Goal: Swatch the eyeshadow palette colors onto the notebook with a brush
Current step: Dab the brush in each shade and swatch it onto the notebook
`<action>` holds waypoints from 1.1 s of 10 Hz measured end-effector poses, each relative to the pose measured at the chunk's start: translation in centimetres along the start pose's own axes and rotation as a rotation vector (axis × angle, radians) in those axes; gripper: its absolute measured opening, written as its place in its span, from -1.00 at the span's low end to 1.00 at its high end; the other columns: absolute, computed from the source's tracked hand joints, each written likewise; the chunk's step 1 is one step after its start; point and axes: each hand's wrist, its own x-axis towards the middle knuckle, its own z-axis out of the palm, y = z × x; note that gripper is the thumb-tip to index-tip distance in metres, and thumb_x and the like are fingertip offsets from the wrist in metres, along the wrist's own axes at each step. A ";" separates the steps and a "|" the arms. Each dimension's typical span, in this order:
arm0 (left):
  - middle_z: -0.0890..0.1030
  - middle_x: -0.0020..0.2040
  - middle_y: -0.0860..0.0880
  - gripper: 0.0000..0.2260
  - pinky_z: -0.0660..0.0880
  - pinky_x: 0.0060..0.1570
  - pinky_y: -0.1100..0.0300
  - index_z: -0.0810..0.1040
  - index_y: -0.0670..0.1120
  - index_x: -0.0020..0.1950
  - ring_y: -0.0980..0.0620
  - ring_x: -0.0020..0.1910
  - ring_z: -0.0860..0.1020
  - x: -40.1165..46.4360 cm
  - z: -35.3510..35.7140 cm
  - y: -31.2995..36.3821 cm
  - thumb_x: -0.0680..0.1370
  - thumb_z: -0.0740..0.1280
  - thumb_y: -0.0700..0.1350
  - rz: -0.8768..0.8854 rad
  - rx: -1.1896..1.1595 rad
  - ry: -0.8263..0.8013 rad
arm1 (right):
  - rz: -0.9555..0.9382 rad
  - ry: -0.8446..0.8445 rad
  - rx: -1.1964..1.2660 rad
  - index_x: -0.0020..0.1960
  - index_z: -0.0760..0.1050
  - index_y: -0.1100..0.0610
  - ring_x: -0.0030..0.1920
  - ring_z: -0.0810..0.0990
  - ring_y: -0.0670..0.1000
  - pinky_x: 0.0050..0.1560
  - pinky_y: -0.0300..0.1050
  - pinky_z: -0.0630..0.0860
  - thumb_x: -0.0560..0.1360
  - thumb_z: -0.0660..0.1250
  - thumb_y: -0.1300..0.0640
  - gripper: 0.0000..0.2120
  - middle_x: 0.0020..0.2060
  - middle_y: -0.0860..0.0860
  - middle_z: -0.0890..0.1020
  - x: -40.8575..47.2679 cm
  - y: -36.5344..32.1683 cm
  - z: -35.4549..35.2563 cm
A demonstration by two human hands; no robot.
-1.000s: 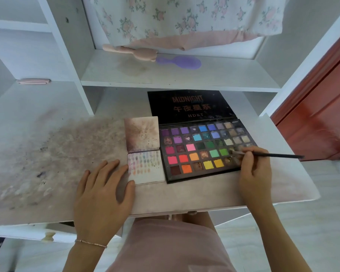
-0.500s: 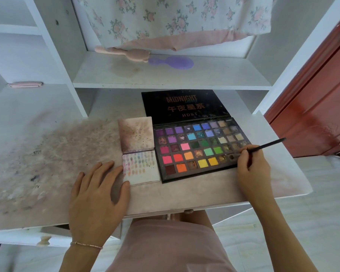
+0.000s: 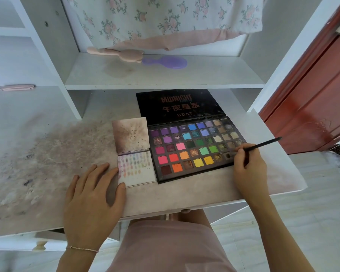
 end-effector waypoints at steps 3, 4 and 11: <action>0.59 0.15 -0.12 -0.56 0.30 0.26 -0.17 0.61 -0.12 0.10 -0.18 0.20 0.51 0.0 0.0 0.1 0.44 0.12 0.10 0.003 0.009 0.002 | -0.040 0.022 0.105 -0.21 0.33 -0.06 -0.35 0.50 -0.28 -0.42 -0.48 0.38 0.54 0.14 0.29 -0.72 -0.38 -0.10 0.47 -1.0 -1.4 0.6; 0.59 0.15 -0.11 -0.56 0.30 0.26 -0.16 0.61 -0.11 0.11 -0.17 0.20 0.51 0.0 0.0 0.0 0.44 0.12 0.10 0.006 0.016 -0.003 | -0.078 -0.053 0.173 -0.21 0.34 -0.10 -0.35 0.50 -0.26 -0.41 -0.43 0.40 0.54 0.15 0.30 -0.69 -0.39 -0.09 0.49 -2.0 -2.6 1.5; 0.59 0.14 -0.05 -0.61 0.30 0.27 -0.10 0.61 -0.06 0.09 -0.11 0.20 0.52 0.0 0.2 -0.4 0.45 0.14 0.08 0.010 0.018 -0.016 | -0.240 -0.421 0.273 -0.19 0.36 -0.21 -0.17 0.57 -0.15 -0.18 -0.41 0.48 0.48 0.29 0.21 -0.70 -0.26 -0.10 0.59 -5.9 -8.0 8.4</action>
